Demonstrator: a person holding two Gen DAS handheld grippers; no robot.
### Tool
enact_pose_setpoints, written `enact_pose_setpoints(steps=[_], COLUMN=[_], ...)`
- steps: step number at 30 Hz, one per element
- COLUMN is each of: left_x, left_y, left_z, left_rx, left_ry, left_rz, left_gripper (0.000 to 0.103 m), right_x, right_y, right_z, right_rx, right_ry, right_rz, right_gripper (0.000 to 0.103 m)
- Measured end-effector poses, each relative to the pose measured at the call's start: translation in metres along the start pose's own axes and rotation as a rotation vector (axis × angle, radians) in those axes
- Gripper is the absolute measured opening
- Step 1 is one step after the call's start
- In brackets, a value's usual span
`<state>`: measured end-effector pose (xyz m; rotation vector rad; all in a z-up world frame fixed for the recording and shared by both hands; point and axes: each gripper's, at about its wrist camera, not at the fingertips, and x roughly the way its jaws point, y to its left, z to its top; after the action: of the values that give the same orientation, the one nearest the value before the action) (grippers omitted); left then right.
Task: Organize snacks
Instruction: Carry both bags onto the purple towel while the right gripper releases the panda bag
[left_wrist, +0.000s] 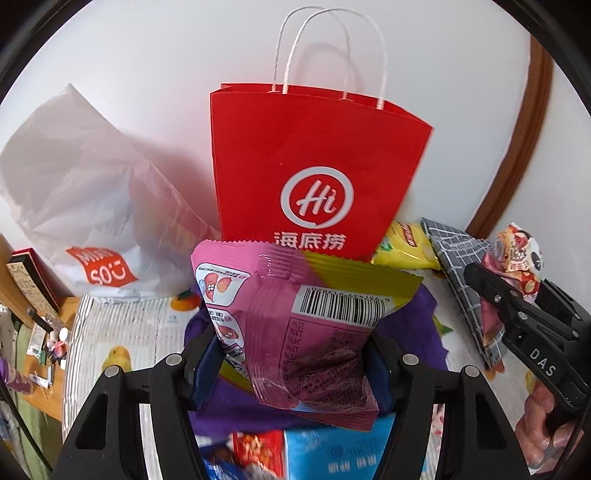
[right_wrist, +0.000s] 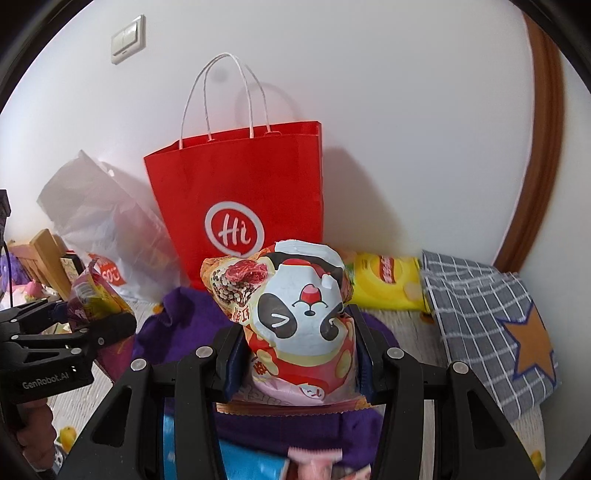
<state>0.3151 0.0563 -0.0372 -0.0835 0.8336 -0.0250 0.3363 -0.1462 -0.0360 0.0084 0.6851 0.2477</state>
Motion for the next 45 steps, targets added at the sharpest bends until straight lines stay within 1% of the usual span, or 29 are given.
enact_pose_setpoints(steps=[5, 9, 13, 16, 18, 22, 28, 35, 41, 45], left_x=[0.019, 0.044, 0.074, 0.1, 0.111, 0.13, 0.144, 0.156, 0.168, 0.176], left_y=[0.007, 0.013, 0.022, 0.029, 0.034, 0.039, 0.037, 0.036, 0.03, 0.024], left_z=[0.02, 0.03, 0.027, 0.022, 0.018, 0.012, 0.011, 0.004, 0.001, -0.001], left_rx=[-0.011, -0.017, -0.036, -0.051, -0.063, -0.07, -0.063, -0.069, -0.059, -0.054], left_ry=[0.001, 0.02, 0.071, 0.151, 0.185, 0.237, 0.275, 0.327, 0.364, 0.382], left_rz=[-0.002, -0.007, -0.001, 0.005, 0.006, 0.011, 0.0, -0.014, -0.003, -0.001], left_gripper=[0.064, 0.064, 0.064, 0.064, 0.064, 0.064, 0.064, 0.064, 0.065, 0.065], right_x=[0.02, 0.048, 0.083, 0.099, 0.113, 0.137, 0.152, 0.17, 0.183, 0.189], right_y=[-0.007, -0.019, -0.028, -0.029, -0.029, -0.025, -0.022, -0.021, -0.022, -0.021], right_z=[0.013, 0.009, 0.0, -0.008, -0.017, -0.03, -0.036, -0.048, -0.055, -0.055], right_rx=[0.009, 0.03, 0.029, 0.015, 0.01, -0.012, -0.023, -0.032, -0.034, -0.028], right_ry=[-0.007, 0.032, 0.112, 0.142, 0.179, 0.251, 0.285, 0.353, 0.412, 0.428], right_rz=[0.005, 0.015, 0.009, 0.011, 0.026, 0.019, 0.012, -0.003, -0.028, -0.023], right_gripper=[0.048, 0.048, 0.048, 0.048, 0.048, 0.048, 0.048, 0.048, 0.049, 0.049])
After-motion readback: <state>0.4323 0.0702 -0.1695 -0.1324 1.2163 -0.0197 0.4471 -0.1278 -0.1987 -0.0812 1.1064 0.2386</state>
